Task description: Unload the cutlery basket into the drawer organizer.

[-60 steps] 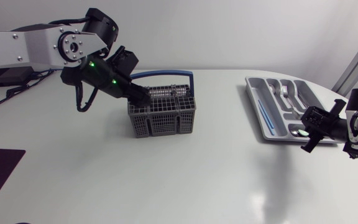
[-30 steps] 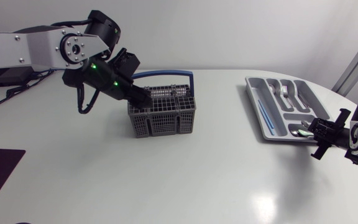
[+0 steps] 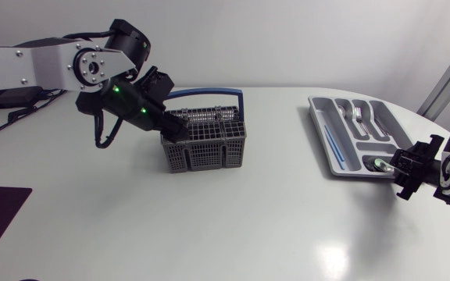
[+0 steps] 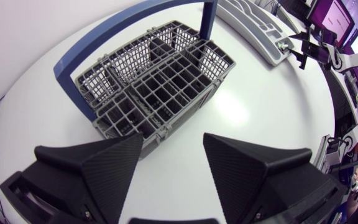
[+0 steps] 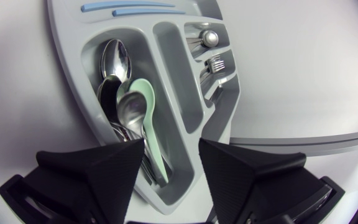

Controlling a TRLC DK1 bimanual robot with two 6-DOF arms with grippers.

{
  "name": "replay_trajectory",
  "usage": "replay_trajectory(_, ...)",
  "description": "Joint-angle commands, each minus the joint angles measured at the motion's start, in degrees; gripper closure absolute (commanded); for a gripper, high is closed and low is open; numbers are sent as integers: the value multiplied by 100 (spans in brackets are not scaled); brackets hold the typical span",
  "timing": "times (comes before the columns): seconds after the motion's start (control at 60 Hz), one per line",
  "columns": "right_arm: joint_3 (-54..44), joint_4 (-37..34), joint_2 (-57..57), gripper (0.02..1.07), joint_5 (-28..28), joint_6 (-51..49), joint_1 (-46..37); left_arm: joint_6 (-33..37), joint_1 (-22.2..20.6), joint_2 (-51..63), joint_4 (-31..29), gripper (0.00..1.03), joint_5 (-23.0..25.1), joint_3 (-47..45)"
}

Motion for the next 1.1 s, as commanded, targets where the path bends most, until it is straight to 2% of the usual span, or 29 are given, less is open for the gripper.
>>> replay_trajectory(0.0,-25,-152,-308,18,25,68,-52,-37,36,-171,-52,35,-18,-183)
replay_trajectory(0.267,-34,-1787,-1556,17,-45,973,536,-37,71,-224,-44,35,-53,-333)
replay_trajectory(0.6,494,-3940,-2567,15,-2,2828,2400,-2,185,-250,-35,35,-53,-517)
replay_trajectory(0.8,942,-4485,-2470,15,-10,3944,3446,33,291,-250,-17,35,-53,-640)
replay_trajectory(1.083,1487,-4599,-1952,15,-45,4937,4562,147,475,-250,9,35,-53,-737)
